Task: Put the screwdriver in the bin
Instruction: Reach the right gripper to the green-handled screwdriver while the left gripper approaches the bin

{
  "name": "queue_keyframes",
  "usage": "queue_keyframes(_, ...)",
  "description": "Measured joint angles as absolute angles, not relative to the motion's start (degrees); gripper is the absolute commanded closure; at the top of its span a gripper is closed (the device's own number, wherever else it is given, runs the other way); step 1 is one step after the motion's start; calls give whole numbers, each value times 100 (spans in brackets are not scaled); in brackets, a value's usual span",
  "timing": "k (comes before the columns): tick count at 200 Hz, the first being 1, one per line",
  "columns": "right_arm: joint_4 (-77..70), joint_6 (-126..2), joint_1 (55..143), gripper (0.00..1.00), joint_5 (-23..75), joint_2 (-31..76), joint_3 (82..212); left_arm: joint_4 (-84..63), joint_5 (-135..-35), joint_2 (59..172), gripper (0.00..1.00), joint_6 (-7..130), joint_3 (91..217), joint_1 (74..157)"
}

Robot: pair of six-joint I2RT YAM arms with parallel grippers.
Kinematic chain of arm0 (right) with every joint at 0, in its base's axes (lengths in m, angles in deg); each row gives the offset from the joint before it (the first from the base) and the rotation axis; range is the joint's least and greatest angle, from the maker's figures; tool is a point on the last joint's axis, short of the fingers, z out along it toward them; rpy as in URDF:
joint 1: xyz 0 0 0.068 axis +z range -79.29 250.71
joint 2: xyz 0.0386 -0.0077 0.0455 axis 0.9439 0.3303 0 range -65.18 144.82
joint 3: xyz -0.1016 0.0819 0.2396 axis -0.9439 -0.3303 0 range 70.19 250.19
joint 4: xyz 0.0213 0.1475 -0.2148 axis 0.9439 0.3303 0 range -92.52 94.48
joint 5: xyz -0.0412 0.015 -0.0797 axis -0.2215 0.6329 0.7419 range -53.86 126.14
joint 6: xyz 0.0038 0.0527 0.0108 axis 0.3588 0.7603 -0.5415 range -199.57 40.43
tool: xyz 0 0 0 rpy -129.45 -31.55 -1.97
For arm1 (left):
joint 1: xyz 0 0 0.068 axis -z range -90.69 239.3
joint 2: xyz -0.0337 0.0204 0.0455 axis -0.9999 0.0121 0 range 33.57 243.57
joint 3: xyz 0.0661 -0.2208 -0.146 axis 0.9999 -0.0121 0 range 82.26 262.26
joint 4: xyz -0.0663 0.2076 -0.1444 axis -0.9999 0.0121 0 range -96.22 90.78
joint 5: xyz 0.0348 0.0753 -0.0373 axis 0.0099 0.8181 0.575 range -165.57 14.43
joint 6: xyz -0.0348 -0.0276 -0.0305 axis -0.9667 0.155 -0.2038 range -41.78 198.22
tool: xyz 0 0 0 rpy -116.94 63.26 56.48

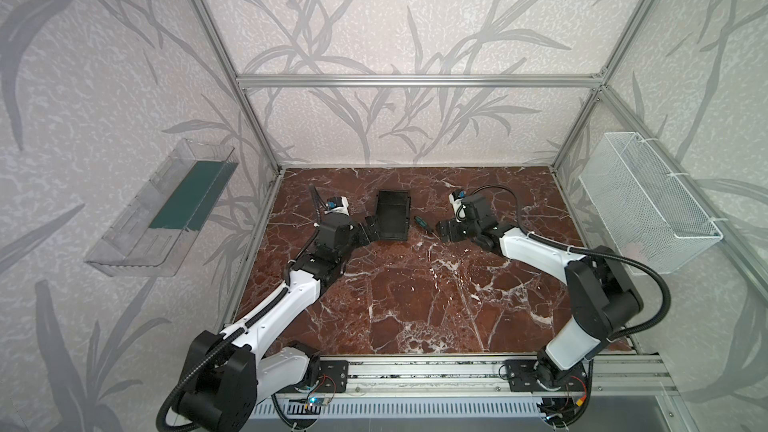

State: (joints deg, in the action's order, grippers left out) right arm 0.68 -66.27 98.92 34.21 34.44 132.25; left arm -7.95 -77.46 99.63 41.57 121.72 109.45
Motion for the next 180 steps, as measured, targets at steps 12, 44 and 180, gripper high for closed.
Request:
queue_keyframes(12,317,-6627,9896,16,3250,3861,13625,-492,-8098,9976,1,3996,12226,10846)
queue_keyframes(44,822,-6677,9953,20,3047,4733,14650,-441,-9069,9981,1,3456,12181,10468)
queue_keyframes(180,1893,-7108,10222,65,3270,6016,16078,-1488,-10588,10422,1,2247,11883,10046)
